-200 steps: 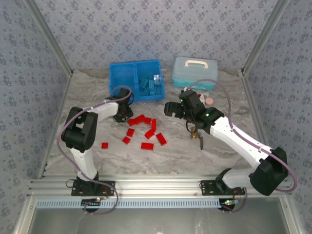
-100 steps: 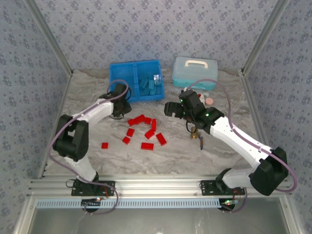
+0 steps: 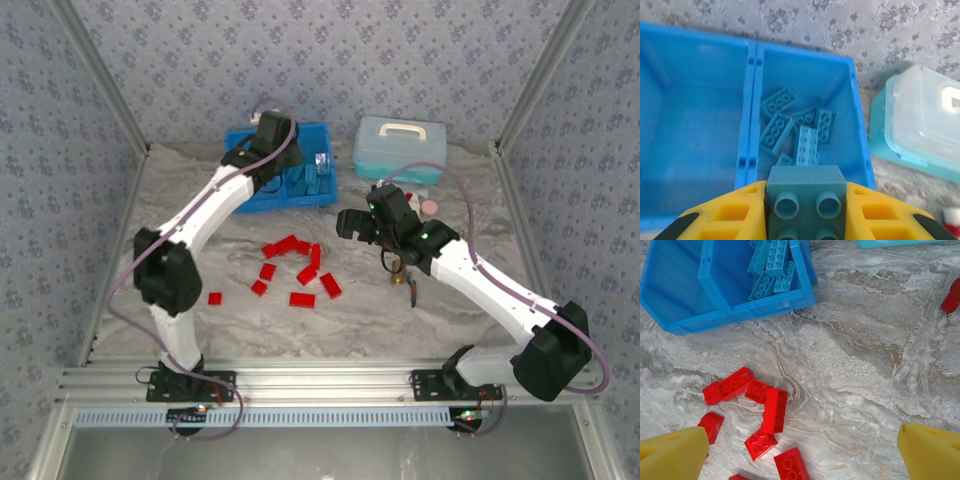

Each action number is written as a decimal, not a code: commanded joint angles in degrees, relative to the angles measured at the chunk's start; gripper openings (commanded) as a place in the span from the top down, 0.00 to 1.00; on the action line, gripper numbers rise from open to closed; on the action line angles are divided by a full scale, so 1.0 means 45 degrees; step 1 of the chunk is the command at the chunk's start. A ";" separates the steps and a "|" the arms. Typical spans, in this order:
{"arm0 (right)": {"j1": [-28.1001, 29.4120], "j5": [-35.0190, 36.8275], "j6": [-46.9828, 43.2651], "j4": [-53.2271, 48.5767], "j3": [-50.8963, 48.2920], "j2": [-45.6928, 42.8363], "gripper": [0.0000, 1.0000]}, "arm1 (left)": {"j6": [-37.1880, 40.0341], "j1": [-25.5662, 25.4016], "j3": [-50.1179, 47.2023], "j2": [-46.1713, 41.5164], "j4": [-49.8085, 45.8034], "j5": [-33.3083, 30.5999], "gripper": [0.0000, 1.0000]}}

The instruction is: Sort the legos into containers by color

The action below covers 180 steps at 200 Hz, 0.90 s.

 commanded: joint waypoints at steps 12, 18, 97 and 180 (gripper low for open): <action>0.0053 0.0457 0.0181 -0.0354 0.0251 -0.0245 0.00 | 0.1458 -0.0003 0.3587 0.3050 -0.1594 -0.1329 0.74; 0.0043 0.0482 0.0181 -0.0383 0.0236 -0.0279 0.00 | 0.1576 -0.0010 0.4290 0.3557 -0.1853 -0.1330 0.74; -0.0107 0.0429 0.0171 -0.0220 0.0009 -0.0287 0.00 | 0.3111 -0.0102 0.8503 0.7414 -0.3115 -0.1756 0.69; -0.0138 0.0336 0.0179 -0.0267 0.0084 -0.0186 0.00 | 0.3753 -0.0471 0.9213 0.7359 -0.3309 -0.1685 0.44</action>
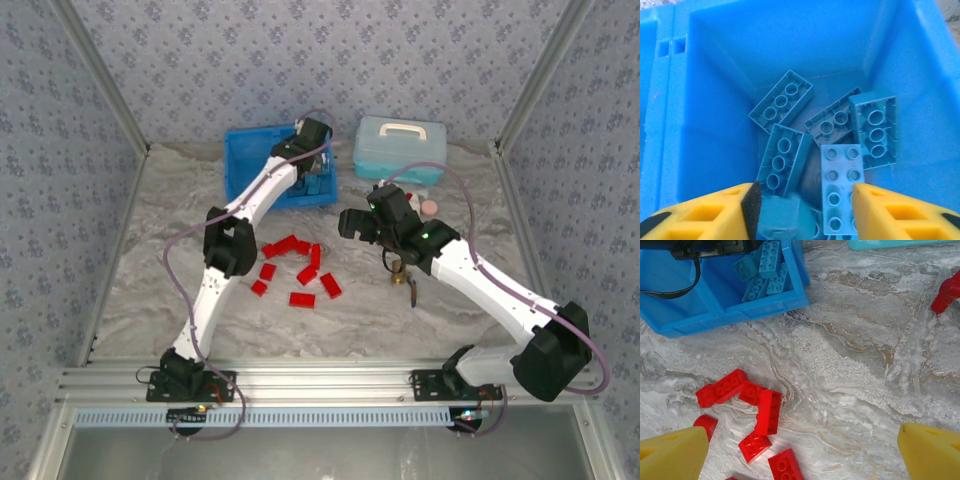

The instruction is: Sort the legos into containers by color

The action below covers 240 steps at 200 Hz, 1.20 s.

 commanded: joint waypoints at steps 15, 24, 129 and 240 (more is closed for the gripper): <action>-0.0057 0.0133 0.0181 -0.0150 0.0110 -0.0203 0.00 | 0.0151 -0.0170 0.1146 -0.0809 -0.0415 0.0056 0.44; -0.0055 0.0180 0.0179 -0.0192 0.0116 -0.0189 0.00 | 0.0026 -0.0170 0.1202 -0.1206 -0.0584 0.0184 0.44; 0.1562 -0.0623 -0.2338 -0.0575 -0.0132 0.1646 0.02 | 0.0583 -0.0134 -1.0120 -1.2003 -0.0731 0.3265 0.32; 0.3078 -0.1085 -0.2611 -0.0110 -0.0483 0.5421 0.20 | 0.3592 0.1581 -1.6709 -1.6555 -0.2365 0.5779 0.01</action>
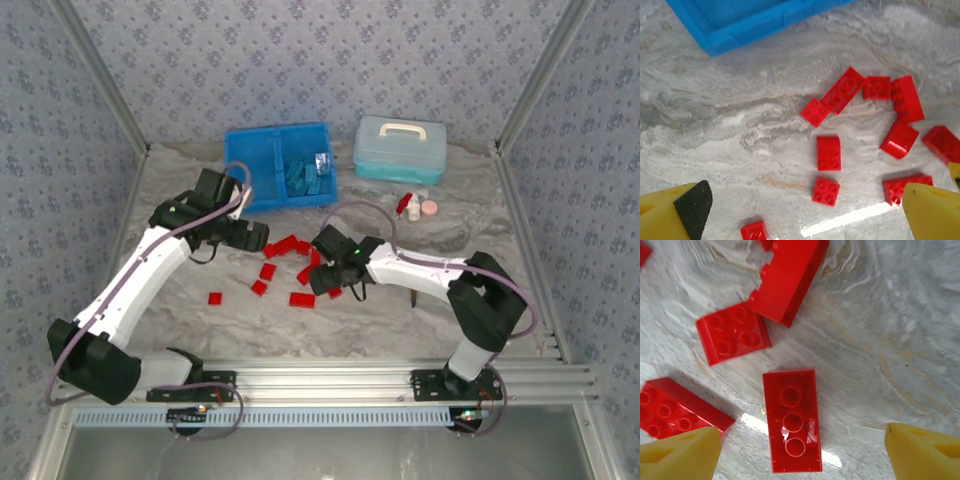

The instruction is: Sort the legos into containers by color

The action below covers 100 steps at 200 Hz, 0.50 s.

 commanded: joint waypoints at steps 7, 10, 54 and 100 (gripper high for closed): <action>0.0277 0.0130 -0.0128 -0.0026 -0.0129 0.0542 0.23 | 0.1056 0.0221 -0.0673 -0.0397 0.0158 0.1077 0.01; 0.0294 0.0175 -0.0125 -0.0026 -0.0116 0.0599 0.24 | 0.1071 0.0239 -0.0768 -0.0436 0.0276 0.1160 0.01; 0.0670 0.0746 -0.0195 -0.0352 0.0154 0.1304 0.43 | 0.1581 0.0296 -0.1490 -0.0536 0.1276 0.3018 0.01; 0.0717 0.1218 0.0098 -0.0373 0.0285 0.1465 0.60 | 0.1471 0.0306 -0.2195 -0.1255 0.1974 0.2831 0.01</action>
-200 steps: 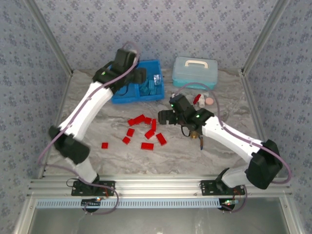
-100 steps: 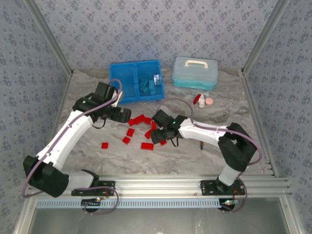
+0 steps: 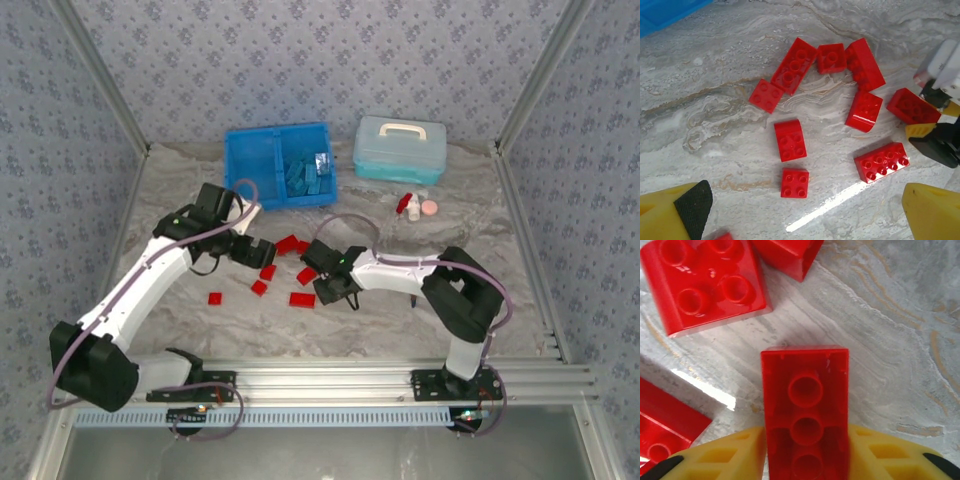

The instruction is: Sort the legos into containers by color

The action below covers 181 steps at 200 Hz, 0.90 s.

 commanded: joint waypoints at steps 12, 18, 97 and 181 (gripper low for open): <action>0.0034 0.0722 0.0184 -0.0407 0.0363 0.0115 0.66 | 0.0092 0.0048 -0.0289 -0.0905 0.0746 -0.0289 0.01; 0.0046 0.0749 0.0195 -0.0479 0.0425 0.0051 0.68 | 0.0041 0.0065 -0.0328 -0.1002 0.0818 -0.0481 0.01; -0.0212 0.1152 -0.0580 0.0090 0.4117 -0.1356 0.70 | -0.0711 0.1340 -0.1463 -0.4265 0.3097 -0.1645 0.01; -0.0961 0.0611 -0.0663 0.0697 1.3824 0.5840 0.70 | -0.1091 0.2346 -0.2306 -0.6178 0.3643 -0.2324 0.01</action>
